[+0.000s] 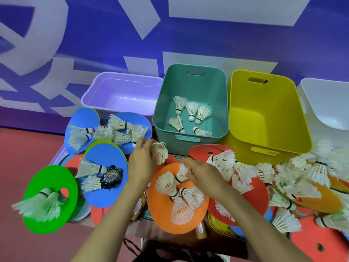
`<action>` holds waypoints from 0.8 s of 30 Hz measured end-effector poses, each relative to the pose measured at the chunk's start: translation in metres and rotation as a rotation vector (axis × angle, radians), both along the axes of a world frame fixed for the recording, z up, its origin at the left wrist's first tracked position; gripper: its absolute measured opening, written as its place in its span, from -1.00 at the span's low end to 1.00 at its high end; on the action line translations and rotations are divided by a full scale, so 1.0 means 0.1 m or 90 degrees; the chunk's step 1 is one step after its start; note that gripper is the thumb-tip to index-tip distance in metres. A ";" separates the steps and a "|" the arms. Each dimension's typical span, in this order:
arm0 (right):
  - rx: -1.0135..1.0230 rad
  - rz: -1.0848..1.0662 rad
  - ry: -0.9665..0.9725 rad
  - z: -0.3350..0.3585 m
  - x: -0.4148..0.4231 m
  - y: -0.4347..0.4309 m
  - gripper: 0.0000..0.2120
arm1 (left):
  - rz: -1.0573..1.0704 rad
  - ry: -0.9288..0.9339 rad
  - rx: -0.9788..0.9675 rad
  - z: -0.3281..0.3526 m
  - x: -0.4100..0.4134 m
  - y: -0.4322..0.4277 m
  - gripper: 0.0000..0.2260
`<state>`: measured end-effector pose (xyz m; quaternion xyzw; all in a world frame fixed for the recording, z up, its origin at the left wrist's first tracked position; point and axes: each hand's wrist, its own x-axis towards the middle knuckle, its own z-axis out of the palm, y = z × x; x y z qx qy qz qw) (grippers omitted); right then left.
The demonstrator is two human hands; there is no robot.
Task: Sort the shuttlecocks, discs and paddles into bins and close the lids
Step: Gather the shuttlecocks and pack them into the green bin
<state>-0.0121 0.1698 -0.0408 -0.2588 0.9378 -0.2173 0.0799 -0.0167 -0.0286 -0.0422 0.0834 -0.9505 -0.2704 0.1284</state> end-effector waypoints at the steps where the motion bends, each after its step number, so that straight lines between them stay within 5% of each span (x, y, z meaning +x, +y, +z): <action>1: -0.017 -0.019 0.031 0.04 0.00 0.02 -0.62 | -0.001 0.025 0.007 0.05 0.04 0.01 -0.84; 7: -0.150 -0.045 0.278 0.21 0.05 0.20 -0.68 | -0.035 0.203 0.143 0.39 0.10 0.13 -0.83; 13: -0.272 -0.088 0.382 0.59 -0.13 0.38 -0.70 | -0.057 0.300 0.199 0.77 -0.24 0.31 -0.84; 24: -0.183 -0.255 0.281 0.75 -0.84 0.54 -0.67 | -0.114 -0.137 -0.091 0.64 -1.49 0.54 -0.61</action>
